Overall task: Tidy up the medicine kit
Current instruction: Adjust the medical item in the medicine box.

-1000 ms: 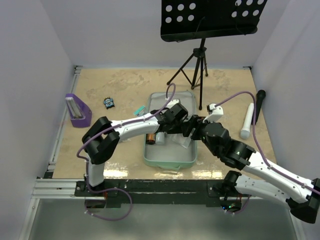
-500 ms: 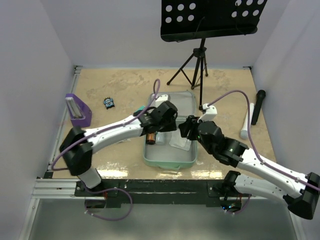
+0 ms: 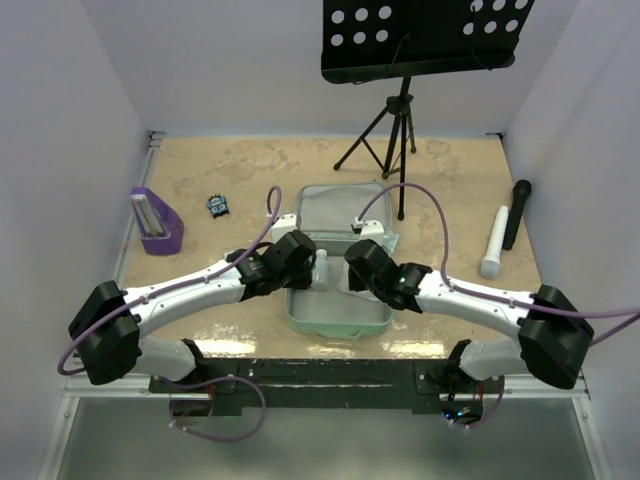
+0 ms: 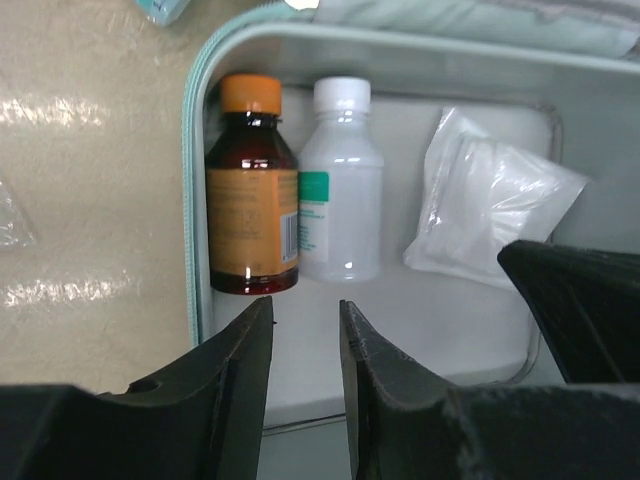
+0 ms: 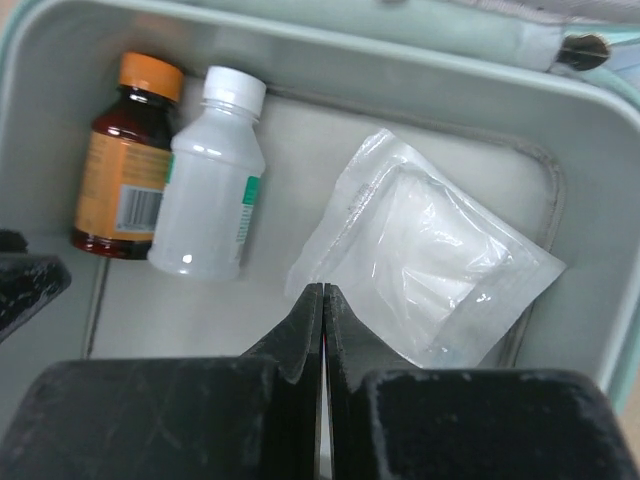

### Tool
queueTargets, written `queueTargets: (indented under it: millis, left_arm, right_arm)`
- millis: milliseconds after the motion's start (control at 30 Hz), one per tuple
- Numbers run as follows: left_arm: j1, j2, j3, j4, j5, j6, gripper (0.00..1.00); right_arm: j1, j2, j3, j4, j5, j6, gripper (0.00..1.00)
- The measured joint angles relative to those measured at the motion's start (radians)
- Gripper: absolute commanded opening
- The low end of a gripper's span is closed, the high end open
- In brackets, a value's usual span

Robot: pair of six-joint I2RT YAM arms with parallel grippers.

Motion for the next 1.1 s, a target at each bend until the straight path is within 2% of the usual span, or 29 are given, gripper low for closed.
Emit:
queueTargets:
  millis: [167, 633, 1100]
  left_arm:
    - [0.000, 0.007, -0.049, 0.043, 0.040, 0.011, 0.36]
    - [0.000, 0.002, -0.144, 0.140, 0.107, 0.027, 0.36]
    - [0.000, -0.063, -0.200, 0.170, 0.126, 0.027, 0.36]
  right_arm:
    - [-0.021, 0.104, 0.025, -0.002, -0.024, 0.001, 0.00]
    - [-0.151, 0.214, 0.051, -0.029, -0.099, -0.001, 0.00]
    - [-0.164, 0.343, 0.186, -0.117, -0.042, -0.085, 0.02]
